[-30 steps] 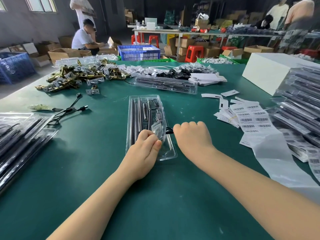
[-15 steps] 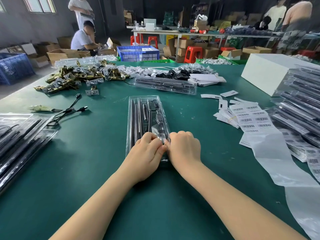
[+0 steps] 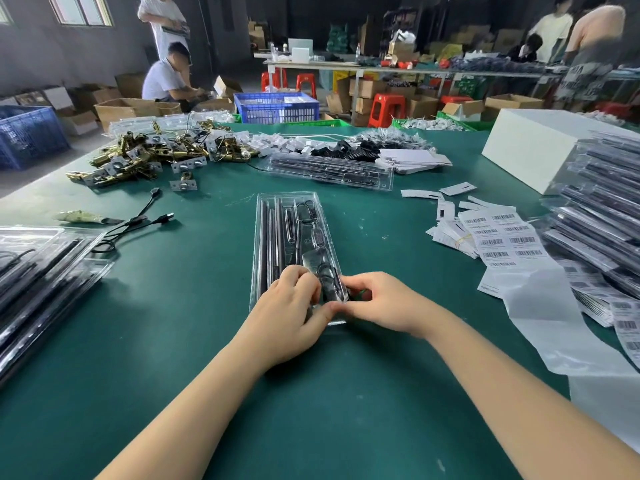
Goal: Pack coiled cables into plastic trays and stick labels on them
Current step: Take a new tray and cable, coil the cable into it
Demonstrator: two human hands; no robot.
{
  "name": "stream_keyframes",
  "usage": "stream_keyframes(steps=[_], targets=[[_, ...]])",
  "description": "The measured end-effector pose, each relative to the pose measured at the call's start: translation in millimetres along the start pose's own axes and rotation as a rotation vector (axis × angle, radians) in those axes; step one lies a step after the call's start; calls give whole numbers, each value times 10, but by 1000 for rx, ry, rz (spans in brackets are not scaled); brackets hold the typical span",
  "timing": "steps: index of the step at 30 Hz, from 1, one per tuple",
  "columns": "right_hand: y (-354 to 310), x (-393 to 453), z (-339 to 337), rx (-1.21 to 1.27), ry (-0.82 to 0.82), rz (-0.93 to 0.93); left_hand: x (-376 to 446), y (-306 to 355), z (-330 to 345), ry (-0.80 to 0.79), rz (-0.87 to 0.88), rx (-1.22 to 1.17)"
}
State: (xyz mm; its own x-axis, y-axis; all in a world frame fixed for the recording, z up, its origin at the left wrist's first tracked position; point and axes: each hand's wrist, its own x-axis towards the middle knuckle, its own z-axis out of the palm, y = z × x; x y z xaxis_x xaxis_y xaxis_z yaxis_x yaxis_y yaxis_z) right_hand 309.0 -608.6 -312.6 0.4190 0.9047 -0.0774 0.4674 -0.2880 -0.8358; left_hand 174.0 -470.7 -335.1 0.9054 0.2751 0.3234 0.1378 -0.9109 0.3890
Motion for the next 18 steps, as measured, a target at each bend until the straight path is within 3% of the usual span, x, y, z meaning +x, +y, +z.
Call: stream_keyframes(steps=[4,6,10,13,18], targets=[[99,68,73,10,225,49,-1,-3,15,33,-39,-33],[98,82,82,2,245,75,5,-3,16,38,-55,-66],[30,45,-24,46,-59,48,22,-2,29,49,-74,-87],[15,41,-64,53,-110,47,22,-12,39,63,-87,-104],[58,135,97,-65,282,102,19,-49,42,49,-120,-156]])
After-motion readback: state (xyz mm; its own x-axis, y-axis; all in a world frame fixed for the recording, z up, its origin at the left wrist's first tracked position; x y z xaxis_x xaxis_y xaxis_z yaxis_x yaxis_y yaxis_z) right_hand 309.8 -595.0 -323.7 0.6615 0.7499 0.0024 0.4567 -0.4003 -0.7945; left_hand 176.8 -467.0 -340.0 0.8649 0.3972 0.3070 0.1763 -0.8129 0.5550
